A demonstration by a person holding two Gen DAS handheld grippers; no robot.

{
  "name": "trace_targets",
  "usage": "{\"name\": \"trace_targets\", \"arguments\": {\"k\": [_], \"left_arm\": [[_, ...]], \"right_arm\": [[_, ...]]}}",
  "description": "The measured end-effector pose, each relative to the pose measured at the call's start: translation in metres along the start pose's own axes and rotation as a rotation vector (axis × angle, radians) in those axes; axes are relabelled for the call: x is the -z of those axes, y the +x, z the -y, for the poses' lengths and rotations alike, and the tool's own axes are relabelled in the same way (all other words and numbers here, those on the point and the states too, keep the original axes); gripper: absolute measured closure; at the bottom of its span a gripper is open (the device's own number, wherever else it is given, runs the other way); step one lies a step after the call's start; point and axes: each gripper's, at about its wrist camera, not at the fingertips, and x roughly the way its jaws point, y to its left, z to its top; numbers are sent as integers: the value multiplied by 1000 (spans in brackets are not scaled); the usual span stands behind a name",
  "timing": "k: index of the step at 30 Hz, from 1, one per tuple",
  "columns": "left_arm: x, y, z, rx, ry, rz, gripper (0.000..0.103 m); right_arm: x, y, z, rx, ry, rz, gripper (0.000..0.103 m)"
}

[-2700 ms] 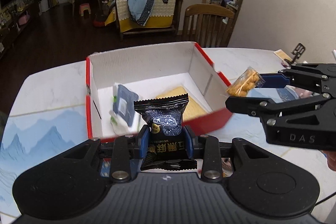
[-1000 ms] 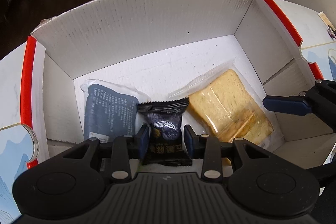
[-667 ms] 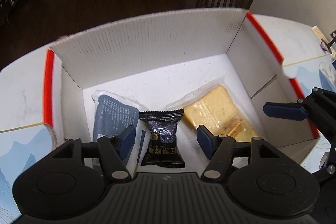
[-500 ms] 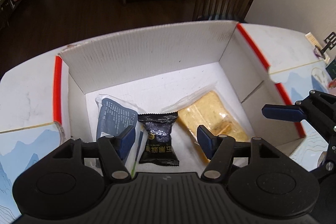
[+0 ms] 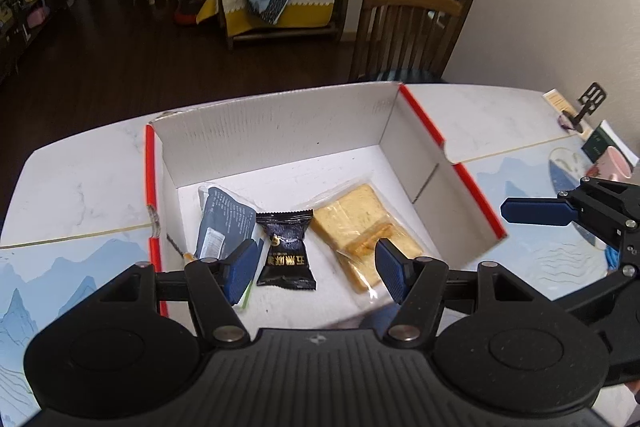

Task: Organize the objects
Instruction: 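Withdraw both tools from the box back toward the remaining items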

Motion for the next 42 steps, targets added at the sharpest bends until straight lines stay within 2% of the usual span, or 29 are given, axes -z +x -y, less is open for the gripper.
{"name": "trace_targets", "arguments": {"k": [10,18,23,27,34,42], "left_arm": [[40,-58,4,22,9,77,39],[72,-87,5,47,11,98,39],[93,-101,5,53,2,116,33],[108,-108,5,58,-6,117,30],[132,-114,9,42,23,112,25],[157,-112,4,59,5,80,17]], "right_arm": [[19,-47,-15,-13,73,69,16],[40,-75,-30,-36,117,95,12],[56,-85,-43,-48,132,96,8],[65,-89,-52,-40,127,94,1],[84,-93,-68,-36,135,85,1],[102,-89,-65,-25,212,62,0]]}}
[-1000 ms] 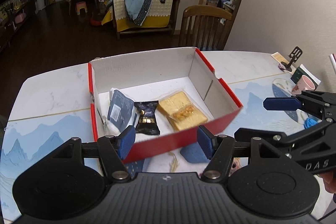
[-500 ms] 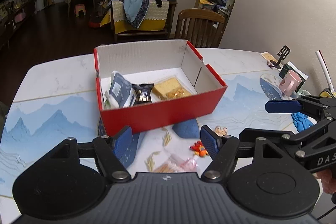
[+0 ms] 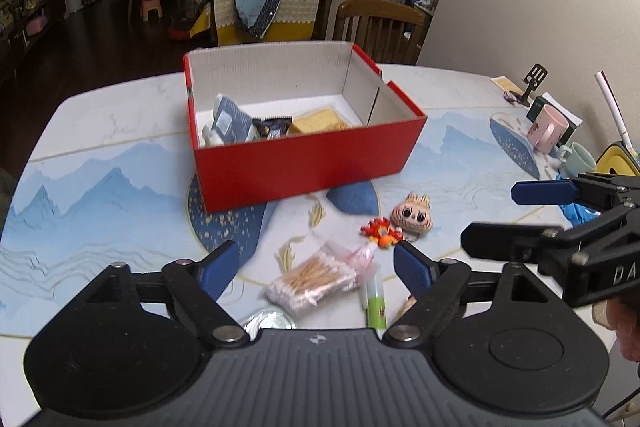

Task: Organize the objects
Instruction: 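Withdraw both tools from the box back toward the remaining items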

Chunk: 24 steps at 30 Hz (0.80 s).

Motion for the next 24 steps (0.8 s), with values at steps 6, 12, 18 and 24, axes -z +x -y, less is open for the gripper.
{"name": "trace_targets", "arguments": {"k": [6,12,18,24], "left_arm": [[19,9,-8,0,-11,-25,15],[40,20,-21,-23,-56,-53,0],[57,34,-34,-41,-72,-77,0],[69,53,-41,-59,-42,-99,0]], "right_arm": [[17,8,5,26,30,-37,1],[36,17,7,53,38,-79,1],[52,31,6,67,32,-133,1],[65,45,8,97,52,-179,1]]}}
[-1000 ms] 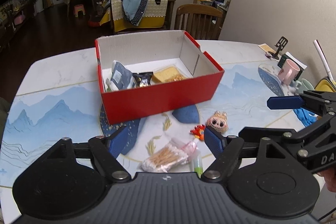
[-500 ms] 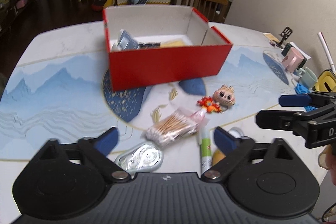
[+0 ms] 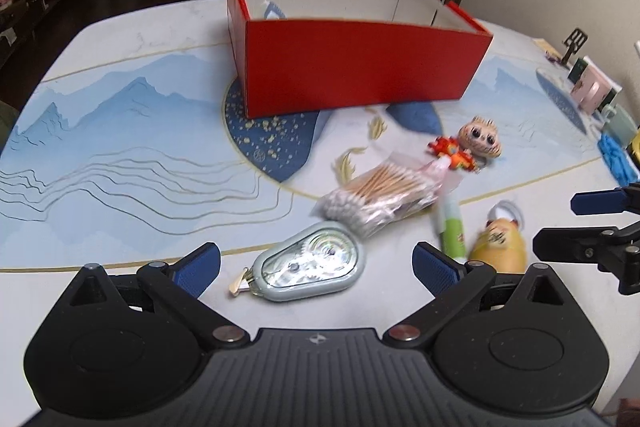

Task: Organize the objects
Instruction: 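Withdraw both tools from the box back toward the remaining items, then grasp the correction-tape dispenser with the left tool while the right tool grasps the squishy toy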

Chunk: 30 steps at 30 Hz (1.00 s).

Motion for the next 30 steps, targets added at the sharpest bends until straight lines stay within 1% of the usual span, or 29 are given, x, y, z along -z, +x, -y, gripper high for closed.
{"name": "trace_targets", "arguments": {"k": [5,8,13,16,20,24,26,30], "left_arm": [[6,16,-1,-24,33,-27,0],[8,21,1,-32,55,-21,0],[7,29,8,-17,153,-19,0],[6,39,11,-5,211,-48,0],[5,49,11,-21,270,-68,0],[5,55,11,-30,294,-79,0],[4,56,10,-19,285,-79,1],[5,56,11,-13,280,-74,1]], "right_arm": [[9,11,-1,11,6,-39,2],[13,15,-3,11,6,-56,2],[14,19,-6,6,2,-77,3],[14,23,-7,11,-5,-89,3],[12,28,-7,18,2,-102,3],[12,36,-9,29,0,-114,3],[12,40,-9,39,-4,-119,4],[13,46,-8,33,2,-134,7]]}}
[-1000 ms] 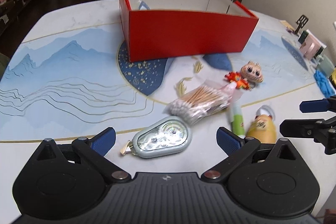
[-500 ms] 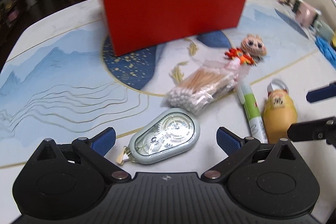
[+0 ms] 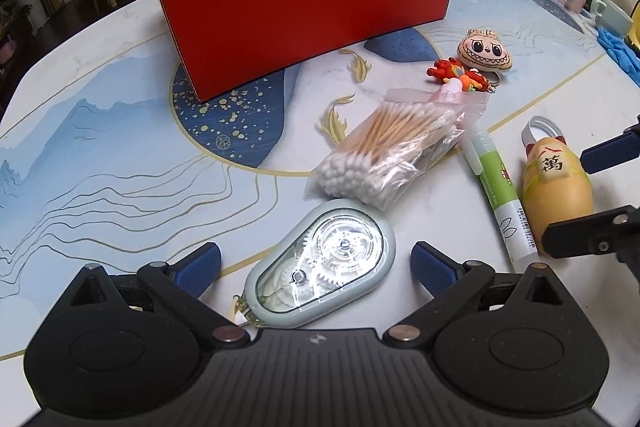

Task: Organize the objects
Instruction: 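Grasp the correction-tape dispenser with the left tool while the right tool grasps the squishy toy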

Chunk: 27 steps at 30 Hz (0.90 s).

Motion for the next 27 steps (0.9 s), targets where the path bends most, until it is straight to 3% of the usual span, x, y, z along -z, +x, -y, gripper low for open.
{"name": "trace_targets", "arguments": {"k": [3,8,11,16,27], "left_arm": [[1,-2,0,3,-5,9,7],[-1,-6,-1,15,-24,13,28],[-1,-6,-1,12,-27,5,28],[2,-10,-2,-10,-56,-2,30],[11,-22,-10,10,-207,-32,30]], "right_arm": [[0,2,0,-3,-2,-1,10],[-2,5,1,-8,-2,-4,14],[-1,5,3,-12,5,-8,19],[2,4,6,-53,-1,-15,35],[11,-15,7,-83,-47,23,39]]}}
